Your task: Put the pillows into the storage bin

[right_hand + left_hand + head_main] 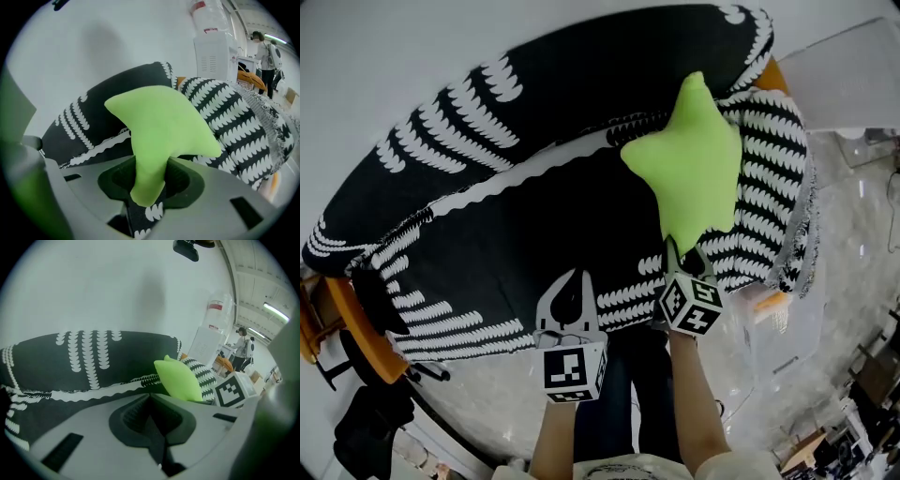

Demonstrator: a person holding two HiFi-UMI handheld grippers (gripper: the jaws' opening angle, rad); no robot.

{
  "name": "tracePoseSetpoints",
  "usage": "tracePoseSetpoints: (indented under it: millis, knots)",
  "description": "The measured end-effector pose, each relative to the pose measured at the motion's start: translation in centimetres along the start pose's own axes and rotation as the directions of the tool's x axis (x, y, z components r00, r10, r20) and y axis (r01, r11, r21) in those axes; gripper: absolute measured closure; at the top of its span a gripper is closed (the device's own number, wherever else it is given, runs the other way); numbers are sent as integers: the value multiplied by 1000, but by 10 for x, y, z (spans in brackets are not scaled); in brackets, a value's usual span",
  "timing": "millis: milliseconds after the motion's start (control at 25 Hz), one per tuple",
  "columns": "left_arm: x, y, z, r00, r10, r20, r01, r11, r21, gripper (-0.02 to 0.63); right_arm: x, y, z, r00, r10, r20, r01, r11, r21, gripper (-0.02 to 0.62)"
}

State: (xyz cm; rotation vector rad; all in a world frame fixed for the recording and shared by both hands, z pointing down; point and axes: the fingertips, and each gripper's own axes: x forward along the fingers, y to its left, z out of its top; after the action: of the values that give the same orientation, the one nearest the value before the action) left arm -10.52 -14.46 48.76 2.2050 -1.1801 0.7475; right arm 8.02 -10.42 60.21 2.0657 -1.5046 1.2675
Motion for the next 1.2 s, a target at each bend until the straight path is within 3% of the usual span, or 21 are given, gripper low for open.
tracePoseSetpoints:
  millis: [160, 520, 840, 1200]
  knots:
    - [-8, -38, 27, 1000, -12, 22, 11, 1000, 18, 592, -46, -17, 20, 1000, 4, 8, -4, 1000, -6, 438]
    - [-73, -97, 83, 992, -59, 115, 51, 996, 70, 592, -156, -20, 68, 997, 72, 13, -69, 979, -190, 451]
    - [-144, -141, 120, 976, -86, 201, 62, 991, 122, 592, -259, -27, 68, 993, 114, 37, -108, 985, -131, 454]
    - [-204, -233, 131, 952, -172, 251, 122, 971, 206, 592, -374, -93, 62, 990, 50, 134, -47, 999, -28, 455]
